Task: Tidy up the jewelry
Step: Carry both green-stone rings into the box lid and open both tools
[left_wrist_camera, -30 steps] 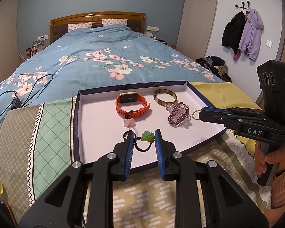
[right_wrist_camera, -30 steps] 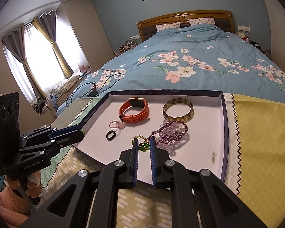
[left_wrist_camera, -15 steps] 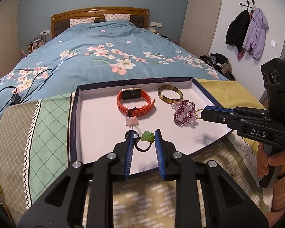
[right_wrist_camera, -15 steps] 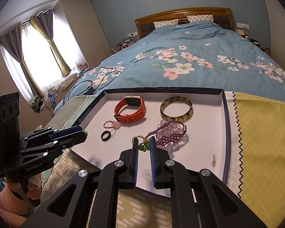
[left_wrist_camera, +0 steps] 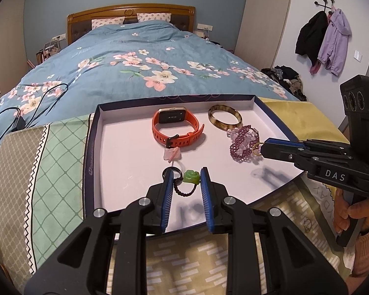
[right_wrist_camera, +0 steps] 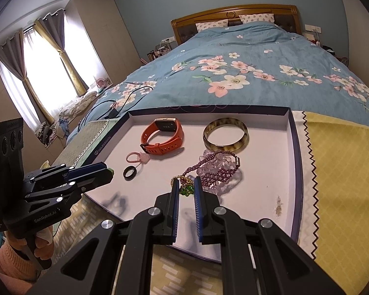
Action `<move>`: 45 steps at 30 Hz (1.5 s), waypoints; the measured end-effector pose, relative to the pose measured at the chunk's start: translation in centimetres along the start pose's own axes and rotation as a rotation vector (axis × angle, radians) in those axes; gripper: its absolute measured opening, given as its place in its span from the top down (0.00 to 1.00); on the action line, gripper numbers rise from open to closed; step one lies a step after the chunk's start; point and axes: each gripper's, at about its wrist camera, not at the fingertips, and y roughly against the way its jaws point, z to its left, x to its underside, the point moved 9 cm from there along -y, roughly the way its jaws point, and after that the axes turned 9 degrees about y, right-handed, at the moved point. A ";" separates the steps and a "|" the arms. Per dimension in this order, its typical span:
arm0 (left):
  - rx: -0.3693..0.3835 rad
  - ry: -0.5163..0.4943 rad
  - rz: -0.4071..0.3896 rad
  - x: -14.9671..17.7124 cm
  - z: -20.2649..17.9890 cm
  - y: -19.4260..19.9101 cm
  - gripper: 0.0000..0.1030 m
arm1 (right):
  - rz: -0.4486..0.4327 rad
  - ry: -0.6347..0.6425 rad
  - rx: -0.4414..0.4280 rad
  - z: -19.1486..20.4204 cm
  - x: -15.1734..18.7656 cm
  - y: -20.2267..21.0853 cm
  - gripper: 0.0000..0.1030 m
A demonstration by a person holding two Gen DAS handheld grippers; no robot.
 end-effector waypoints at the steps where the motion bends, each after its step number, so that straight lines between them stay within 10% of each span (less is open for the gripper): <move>1: 0.000 0.000 0.002 0.0 0.0 -0.1 0.78 | 0.002 0.000 0.000 0.0 0.0 -0.1 0.90; 34: -0.016 0.024 0.069 1.3 0.7 -2.8 0.77 | 0.022 0.012 0.063 -0.6 0.6 -0.7 0.88; 45: -0.016 -0.034 -0.034 0.5 -0.3 0.4 0.67 | -0.041 -0.026 0.065 -1.2 0.4 2.6 0.78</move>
